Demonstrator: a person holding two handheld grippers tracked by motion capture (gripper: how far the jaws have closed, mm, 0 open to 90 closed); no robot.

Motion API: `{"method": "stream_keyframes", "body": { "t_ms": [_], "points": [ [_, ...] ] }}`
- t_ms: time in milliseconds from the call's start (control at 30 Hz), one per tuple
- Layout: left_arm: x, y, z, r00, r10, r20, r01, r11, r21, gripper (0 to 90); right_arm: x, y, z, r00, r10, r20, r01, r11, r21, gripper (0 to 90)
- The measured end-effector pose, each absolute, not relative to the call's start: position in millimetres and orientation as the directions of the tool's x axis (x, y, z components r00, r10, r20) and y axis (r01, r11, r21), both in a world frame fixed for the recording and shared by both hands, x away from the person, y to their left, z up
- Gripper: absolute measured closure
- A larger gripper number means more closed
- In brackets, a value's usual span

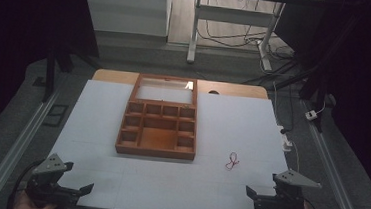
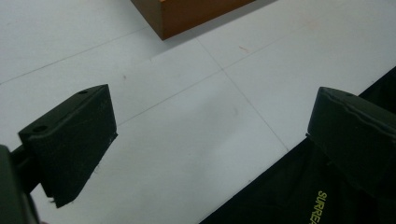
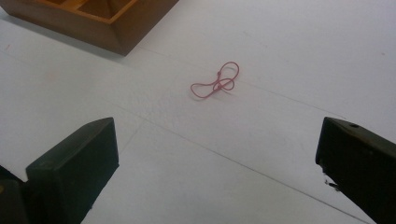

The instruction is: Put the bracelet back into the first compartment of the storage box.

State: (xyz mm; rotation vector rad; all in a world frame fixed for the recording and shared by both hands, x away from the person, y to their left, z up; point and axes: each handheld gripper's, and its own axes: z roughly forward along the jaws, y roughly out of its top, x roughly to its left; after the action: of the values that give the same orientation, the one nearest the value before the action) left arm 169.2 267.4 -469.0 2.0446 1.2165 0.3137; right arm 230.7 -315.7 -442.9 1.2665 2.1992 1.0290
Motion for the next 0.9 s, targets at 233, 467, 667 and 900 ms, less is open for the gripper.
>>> {"method": "stream_keyframes", "body": {
  "t_ms": [233, 467, 667, 900],
  "points": [
    [169.3, 267.3, -467.7, 0.548, 0.822, -0.158, 0.641, -0.290, 0.711, 1.5, 226.8, -318.9, -442.1, -0.509, 0.859, 0.049, 0.579, 0.299, 0.758, 0.0],
    [168.6, 266.8, -467.8, 0.568, 0.806, -0.169, 0.639, -0.302, 0.707, 1.7, 227.3, -315.7, -442.9, -0.534, 0.845, 0.031, 0.573, 0.334, 0.749, 0.0],
    [169.5, 266.4, -468.7, 0.569, 0.804, -0.172, 0.648, -0.309, 0.696, 1.9, 227.7, -313.7, -443.0, -0.539, 0.842, 0.022, 0.572, 0.347, 0.743, 0.0],
    [170.2, 264.8, -469.2, 0.574, 0.802, -0.168, 0.651, -0.322, 0.687, 2.2, 228.0, -312.9, -442.9, -0.551, 0.834, 0.025, 0.572, 0.355, 0.739, 0.0]
  ]
}}
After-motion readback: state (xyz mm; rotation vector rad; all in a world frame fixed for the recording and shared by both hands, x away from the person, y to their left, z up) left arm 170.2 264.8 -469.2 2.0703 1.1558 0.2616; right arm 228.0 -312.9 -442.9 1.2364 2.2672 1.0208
